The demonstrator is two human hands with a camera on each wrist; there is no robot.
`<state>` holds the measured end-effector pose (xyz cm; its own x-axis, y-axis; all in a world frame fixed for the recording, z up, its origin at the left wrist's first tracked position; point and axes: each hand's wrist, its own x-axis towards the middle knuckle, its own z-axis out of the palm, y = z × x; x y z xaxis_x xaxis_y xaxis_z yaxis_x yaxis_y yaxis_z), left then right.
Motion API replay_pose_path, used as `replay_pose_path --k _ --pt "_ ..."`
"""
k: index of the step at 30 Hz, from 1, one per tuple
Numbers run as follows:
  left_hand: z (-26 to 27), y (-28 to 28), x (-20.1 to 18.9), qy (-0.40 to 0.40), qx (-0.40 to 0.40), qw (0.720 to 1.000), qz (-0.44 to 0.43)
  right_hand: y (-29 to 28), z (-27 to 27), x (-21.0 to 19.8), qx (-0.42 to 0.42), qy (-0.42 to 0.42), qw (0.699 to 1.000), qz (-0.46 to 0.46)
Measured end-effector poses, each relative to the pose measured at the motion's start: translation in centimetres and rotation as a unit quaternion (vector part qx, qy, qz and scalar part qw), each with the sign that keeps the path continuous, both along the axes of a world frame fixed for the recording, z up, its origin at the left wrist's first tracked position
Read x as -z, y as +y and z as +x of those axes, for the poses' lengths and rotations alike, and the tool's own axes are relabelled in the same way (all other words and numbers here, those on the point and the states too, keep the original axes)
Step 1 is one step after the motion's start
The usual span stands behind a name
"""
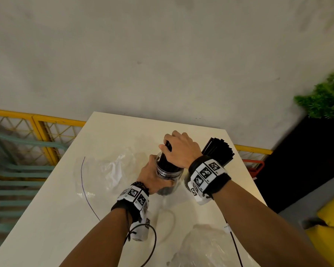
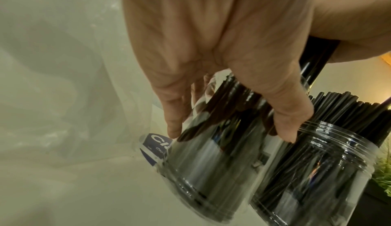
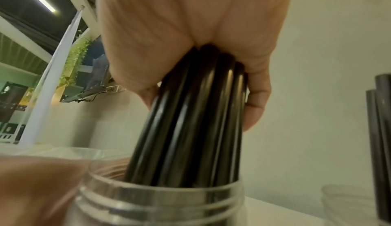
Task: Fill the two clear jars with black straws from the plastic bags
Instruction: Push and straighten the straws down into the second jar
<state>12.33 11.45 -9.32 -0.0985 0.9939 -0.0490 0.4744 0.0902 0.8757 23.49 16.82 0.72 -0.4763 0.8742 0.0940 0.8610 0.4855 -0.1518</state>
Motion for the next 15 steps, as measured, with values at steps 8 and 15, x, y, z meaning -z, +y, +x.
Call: replay_pose_path --k 8,15 --pt "-0.1 0.2 0.0 0.007 0.005 1.0 -0.001 1.1 0.3 -0.8 -0.032 -0.035 0.996 -0.074" --pt "-0.3 0.0 -0.1 0.016 0.012 1.0 -0.002 2.7 2.3 -3.9 -0.018 0.065 0.991 -0.113"
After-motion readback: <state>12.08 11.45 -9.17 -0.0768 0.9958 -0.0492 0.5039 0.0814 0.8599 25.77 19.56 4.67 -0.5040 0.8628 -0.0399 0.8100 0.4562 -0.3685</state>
